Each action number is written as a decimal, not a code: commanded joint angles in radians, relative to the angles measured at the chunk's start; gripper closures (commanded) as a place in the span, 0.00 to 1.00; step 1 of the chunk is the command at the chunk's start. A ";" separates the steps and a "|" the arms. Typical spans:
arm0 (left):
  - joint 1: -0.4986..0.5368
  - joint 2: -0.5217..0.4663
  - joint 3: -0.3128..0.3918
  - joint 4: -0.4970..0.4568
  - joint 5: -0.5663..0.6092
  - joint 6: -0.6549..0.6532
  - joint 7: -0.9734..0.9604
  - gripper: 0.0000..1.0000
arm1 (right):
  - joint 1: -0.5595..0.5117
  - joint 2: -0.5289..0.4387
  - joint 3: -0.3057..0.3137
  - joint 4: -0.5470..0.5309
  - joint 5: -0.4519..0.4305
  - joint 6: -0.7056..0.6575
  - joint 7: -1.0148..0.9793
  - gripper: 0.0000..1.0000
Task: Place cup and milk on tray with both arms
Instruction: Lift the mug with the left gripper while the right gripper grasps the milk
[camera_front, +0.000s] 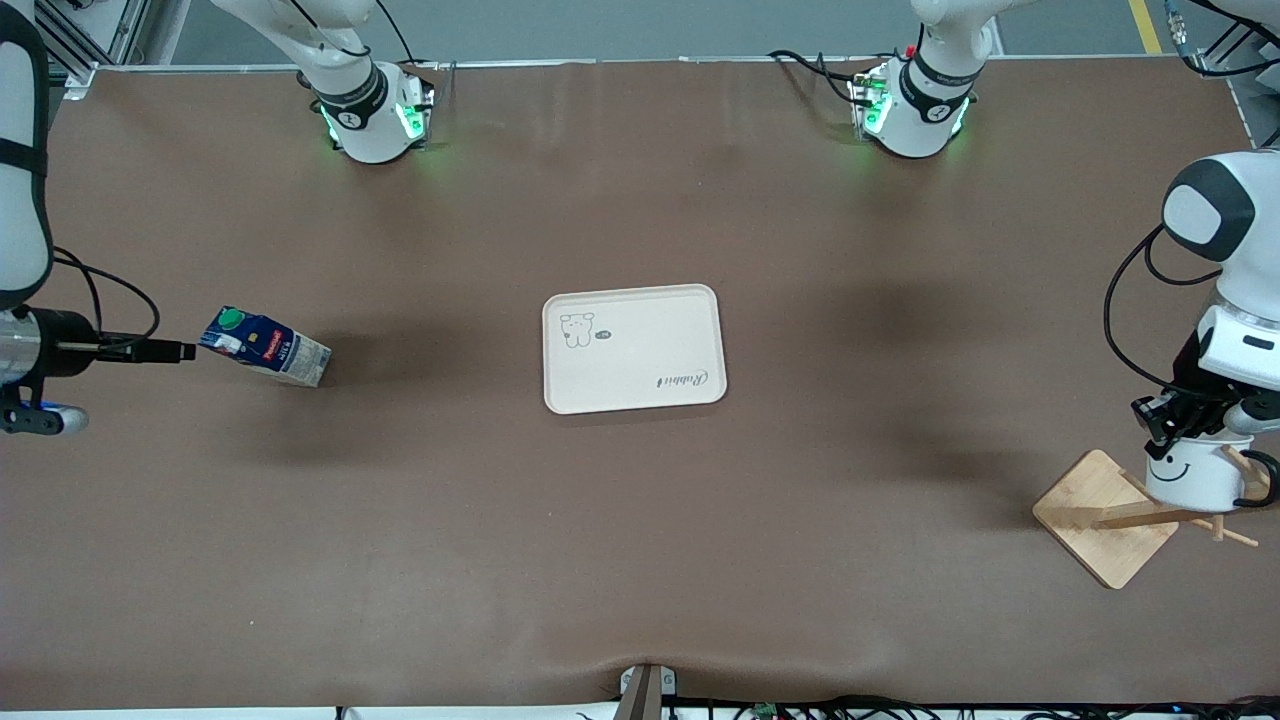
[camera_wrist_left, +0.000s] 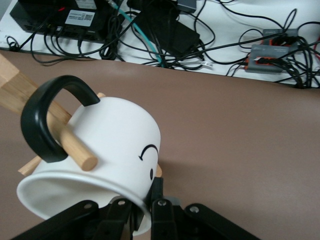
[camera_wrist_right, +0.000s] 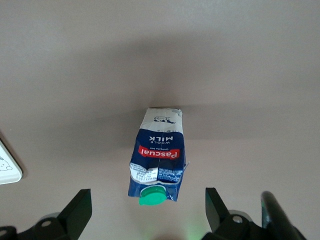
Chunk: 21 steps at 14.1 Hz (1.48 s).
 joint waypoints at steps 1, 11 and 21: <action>0.009 -0.038 -0.050 0.015 0.015 -0.050 0.008 1.00 | -0.012 -0.027 0.011 -0.087 0.026 0.077 0.100 0.00; 0.006 -0.109 -0.351 0.126 0.014 -0.532 -0.348 1.00 | 0.011 -0.228 0.011 -0.481 0.018 0.389 0.201 0.00; -0.287 0.250 -0.498 0.388 0.003 -0.675 -0.987 1.00 | 0.011 -0.228 0.011 -0.498 0.009 0.364 0.188 0.00</action>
